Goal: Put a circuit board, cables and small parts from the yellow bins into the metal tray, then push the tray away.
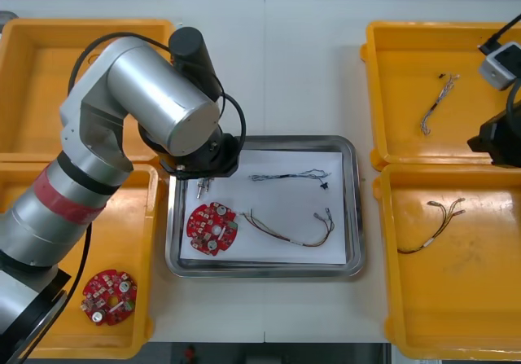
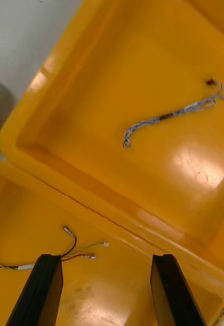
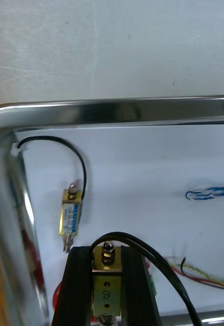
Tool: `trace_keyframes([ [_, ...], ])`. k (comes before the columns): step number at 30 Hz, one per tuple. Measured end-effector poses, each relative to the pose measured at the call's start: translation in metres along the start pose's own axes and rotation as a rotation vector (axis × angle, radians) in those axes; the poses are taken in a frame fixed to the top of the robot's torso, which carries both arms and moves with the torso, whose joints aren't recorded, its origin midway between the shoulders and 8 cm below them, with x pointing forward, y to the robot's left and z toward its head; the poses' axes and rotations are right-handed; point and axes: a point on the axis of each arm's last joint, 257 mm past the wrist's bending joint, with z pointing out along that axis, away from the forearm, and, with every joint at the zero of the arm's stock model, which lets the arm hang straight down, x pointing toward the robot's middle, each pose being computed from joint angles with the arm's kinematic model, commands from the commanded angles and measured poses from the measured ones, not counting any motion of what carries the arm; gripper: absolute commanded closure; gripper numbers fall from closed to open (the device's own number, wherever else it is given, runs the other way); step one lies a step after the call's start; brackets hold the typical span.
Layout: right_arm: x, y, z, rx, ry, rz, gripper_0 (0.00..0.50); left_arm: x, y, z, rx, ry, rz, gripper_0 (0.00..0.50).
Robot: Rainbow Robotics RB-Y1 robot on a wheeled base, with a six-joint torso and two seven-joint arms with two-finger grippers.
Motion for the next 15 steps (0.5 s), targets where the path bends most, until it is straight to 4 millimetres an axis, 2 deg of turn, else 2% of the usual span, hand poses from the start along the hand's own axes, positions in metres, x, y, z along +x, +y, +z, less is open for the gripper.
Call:
trace_keyframes([
  [4, 0.025, -0.012, 0.000, 0.011, 0.027, 0.177, 0.000, -0.003, -0.009, 0.020, 0.008, -0.016, -0.002, 0.499],
  [9, 0.048, -0.018, 0.002, 0.024, 0.067, 0.253, 0.000, -0.006, -0.010, 0.041, 0.004, -0.030, -0.007, 0.500],
  [13, 0.060, -0.018, 0.005, 0.030, 0.092, 0.390, 0.000, -0.005, -0.009, 0.051, -0.005, -0.033, 0.001, 0.500],
  [15, 0.064, -0.016, 0.006, 0.028, 0.101, 0.405, 0.000, -0.004, -0.009, 0.052, -0.008, -0.030, 0.002, 0.496],
])
